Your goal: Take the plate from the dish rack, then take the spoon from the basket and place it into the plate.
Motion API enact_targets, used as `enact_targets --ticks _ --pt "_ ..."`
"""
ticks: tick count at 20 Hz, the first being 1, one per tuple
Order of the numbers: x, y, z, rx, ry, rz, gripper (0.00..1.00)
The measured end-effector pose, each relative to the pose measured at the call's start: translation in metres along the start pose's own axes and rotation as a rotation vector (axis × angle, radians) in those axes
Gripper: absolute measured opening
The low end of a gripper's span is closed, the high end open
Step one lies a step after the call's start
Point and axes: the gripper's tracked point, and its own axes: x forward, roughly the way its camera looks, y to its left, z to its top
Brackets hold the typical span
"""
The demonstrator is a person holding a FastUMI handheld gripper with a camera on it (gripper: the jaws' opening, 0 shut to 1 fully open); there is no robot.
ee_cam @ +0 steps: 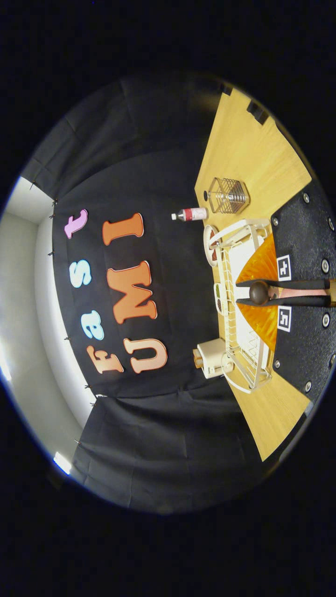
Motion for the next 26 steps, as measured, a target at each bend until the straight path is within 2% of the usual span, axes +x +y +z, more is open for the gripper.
enact_targets --ticks 6,10,18,24,26 --pt "0.007 0.045 -0.045 -0.004 0.067 0.071 0.05" --pt "0.015 0.055 -0.066 -0.016 0.103 0.079 0.05" --pt "0.029 0.062 -0.075 -0.036 0.127 0.088 0.05" --pt "0.024 0.052 -0.101 -0.056 0.23 0.063 0.14" --pt "0.022 0.048 -0.106 -0.049 0.256 0.057 0.27"
